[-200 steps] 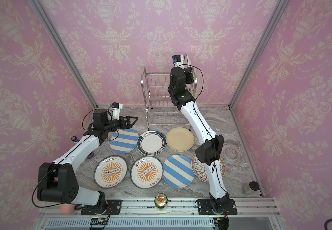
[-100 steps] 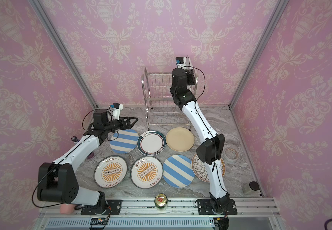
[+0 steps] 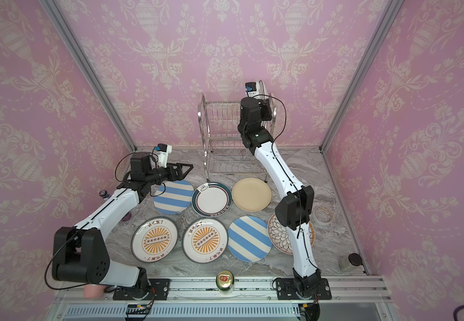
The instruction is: Load the plates into the dish rack
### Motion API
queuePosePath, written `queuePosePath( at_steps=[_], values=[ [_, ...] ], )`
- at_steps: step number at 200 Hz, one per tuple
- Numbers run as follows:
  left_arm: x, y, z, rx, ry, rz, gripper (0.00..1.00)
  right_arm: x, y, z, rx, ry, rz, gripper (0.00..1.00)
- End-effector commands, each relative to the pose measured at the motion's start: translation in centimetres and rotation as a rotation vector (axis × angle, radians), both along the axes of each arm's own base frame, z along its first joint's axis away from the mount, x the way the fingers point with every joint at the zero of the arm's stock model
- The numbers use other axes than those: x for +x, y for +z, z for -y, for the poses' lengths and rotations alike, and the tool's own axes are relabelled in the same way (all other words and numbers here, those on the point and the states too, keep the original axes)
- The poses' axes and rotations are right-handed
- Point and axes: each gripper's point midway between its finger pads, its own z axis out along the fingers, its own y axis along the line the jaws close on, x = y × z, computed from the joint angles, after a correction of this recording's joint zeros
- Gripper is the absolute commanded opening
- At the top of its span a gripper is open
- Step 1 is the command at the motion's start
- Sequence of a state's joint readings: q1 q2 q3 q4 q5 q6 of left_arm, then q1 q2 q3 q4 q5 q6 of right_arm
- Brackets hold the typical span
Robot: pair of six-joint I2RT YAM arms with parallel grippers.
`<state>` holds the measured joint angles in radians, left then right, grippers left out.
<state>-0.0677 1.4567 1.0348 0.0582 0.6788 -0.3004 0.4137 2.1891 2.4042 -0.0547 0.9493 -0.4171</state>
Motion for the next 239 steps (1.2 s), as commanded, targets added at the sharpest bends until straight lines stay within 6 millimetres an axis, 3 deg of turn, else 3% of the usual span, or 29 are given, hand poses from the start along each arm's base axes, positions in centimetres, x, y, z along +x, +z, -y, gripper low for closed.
queuePosePath(
  at_steps=[1,16,103,182,239],
  values=[
    [-0.3,0.9,-0.3,0.015,-0.011,0.027,0.99,-1.2,2.2,1.6,0.014,-0.02,0.037,0.12],
    [-0.3,0.9,-0.2,0.012,-0.011,0.029,0.99,-1.5,2.6,1.6,0.006,-0.024,0.038,0.19],
    [-0.5,1.3,-0.2,0.001,-0.012,0.036,0.99,-2.6,4.2,2.2,-0.019,-0.033,0.045,0.28],
    [-0.4,2.0,-0.3,-0.003,-0.004,0.052,0.99,-4.2,5.6,2.4,-0.021,-0.03,0.034,0.57],
    [-0.6,2.9,-0.9,0.03,0.02,0.063,0.99,-8.2,6.8,1.7,0.088,0.094,0.006,0.71]
  ],
)
